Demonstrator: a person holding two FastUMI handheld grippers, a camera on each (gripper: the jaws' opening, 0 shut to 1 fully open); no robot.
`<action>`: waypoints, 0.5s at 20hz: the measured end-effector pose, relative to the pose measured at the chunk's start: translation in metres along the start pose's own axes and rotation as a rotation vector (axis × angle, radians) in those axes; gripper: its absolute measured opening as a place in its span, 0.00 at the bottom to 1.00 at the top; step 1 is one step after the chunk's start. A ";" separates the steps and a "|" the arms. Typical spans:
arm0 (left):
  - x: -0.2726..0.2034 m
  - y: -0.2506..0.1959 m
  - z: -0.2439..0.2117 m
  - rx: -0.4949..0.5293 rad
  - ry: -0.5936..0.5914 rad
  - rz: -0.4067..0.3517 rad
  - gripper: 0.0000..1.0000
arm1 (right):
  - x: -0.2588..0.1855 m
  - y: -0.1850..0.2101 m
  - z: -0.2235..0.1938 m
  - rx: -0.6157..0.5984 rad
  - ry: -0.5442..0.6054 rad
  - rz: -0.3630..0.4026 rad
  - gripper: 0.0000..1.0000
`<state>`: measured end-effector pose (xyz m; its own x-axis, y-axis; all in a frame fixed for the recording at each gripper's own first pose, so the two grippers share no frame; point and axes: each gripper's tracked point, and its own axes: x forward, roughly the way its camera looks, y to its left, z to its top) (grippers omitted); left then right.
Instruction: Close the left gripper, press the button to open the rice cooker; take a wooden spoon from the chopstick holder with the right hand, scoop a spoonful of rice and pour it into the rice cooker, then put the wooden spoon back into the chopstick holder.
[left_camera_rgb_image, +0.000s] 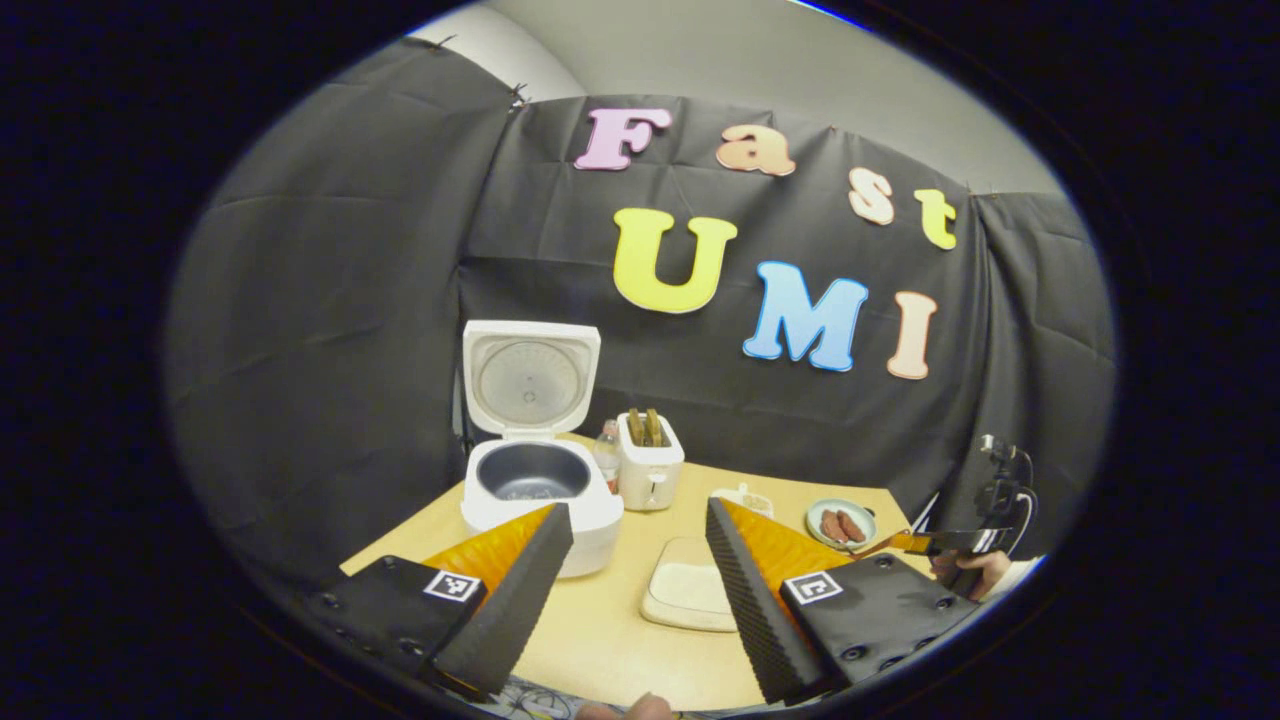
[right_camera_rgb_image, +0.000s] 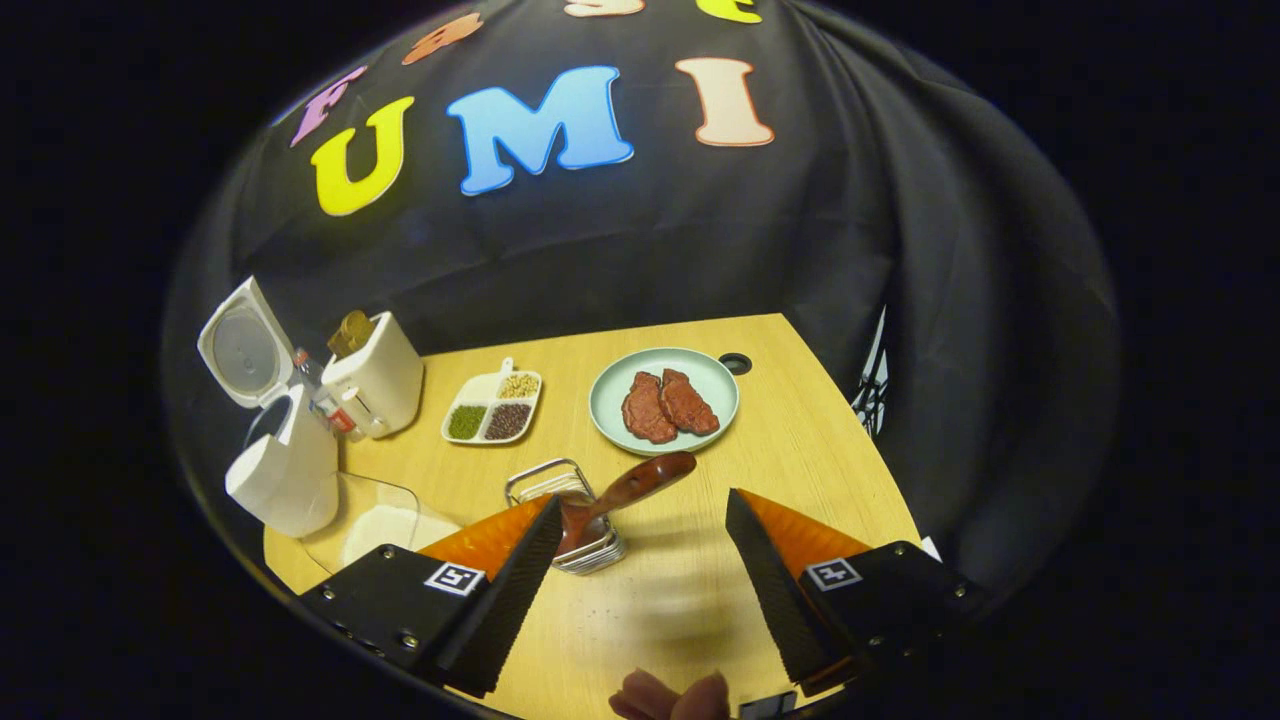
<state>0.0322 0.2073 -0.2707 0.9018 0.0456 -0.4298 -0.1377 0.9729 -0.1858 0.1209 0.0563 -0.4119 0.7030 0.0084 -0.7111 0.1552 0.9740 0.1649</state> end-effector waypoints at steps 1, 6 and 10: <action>0.011 0.012 0.005 0.008 -0.008 -0.018 0.89 | -0.013 0.000 0.002 0.027 -0.016 -0.024 1.00; 0.088 0.053 0.046 -0.058 -0.072 -0.113 1.00 | -0.097 0.048 0.039 0.128 -0.305 0.052 1.00; 0.165 0.079 0.097 -0.048 -0.146 -0.097 0.91 | -0.135 0.063 0.015 0.035 -0.310 0.013 1.00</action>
<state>0.2096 0.3132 -0.2706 0.9612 -0.0125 -0.2756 -0.0630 0.9626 -0.2634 0.0465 0.1133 -0.2951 0.8826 -0.0542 -0.4670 0.1649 0.9659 0.1996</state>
